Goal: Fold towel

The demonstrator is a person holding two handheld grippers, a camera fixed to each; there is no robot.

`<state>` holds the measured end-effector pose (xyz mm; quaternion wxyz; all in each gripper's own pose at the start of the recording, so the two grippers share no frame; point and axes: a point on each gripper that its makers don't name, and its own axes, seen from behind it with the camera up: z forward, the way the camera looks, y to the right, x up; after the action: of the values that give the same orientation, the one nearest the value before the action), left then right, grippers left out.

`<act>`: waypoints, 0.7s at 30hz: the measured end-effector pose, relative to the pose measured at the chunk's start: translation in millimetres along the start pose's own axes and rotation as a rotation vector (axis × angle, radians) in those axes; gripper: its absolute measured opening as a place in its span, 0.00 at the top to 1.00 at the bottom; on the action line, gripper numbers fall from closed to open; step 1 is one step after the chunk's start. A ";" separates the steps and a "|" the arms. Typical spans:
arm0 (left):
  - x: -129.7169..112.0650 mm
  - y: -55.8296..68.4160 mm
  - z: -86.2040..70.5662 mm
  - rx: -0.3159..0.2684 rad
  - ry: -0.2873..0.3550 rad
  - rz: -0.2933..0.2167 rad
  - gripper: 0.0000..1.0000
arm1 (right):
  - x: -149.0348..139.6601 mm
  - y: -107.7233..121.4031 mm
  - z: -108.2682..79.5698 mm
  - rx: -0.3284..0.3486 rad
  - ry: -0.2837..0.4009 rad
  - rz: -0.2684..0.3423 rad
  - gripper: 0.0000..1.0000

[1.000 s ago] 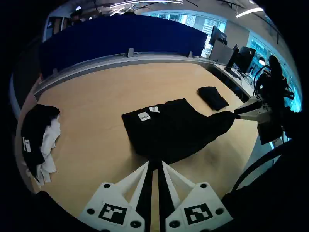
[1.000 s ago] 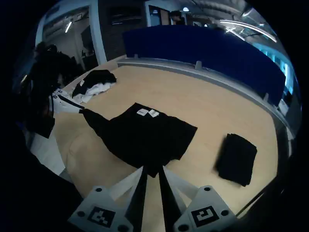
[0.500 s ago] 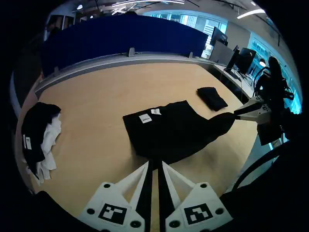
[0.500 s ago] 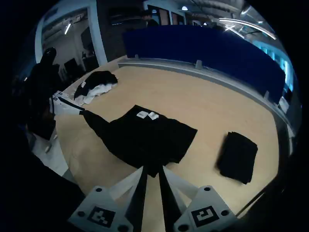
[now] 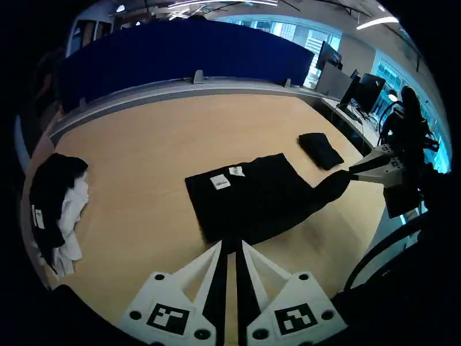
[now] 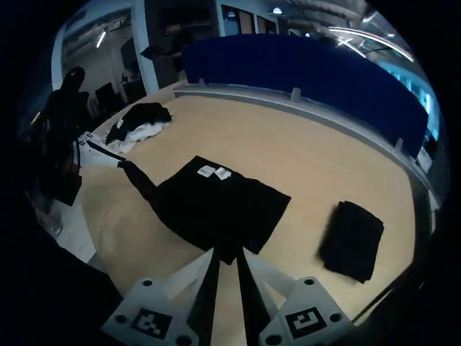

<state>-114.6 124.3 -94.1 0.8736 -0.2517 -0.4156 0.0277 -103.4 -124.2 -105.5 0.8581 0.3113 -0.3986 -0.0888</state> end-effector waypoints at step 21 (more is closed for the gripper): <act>35.3 -42.1 83.3 0.021 -0.029 0.009 0.91 | 29.2 61.7 66.1 -0.027 -0.025 0.063 0.79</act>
<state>-160.0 131.4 -5.5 0.8699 -0.2441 -0.4267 0.0396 -138.7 -117.7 -17.5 0.8594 0.2858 -0.4179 -0.0710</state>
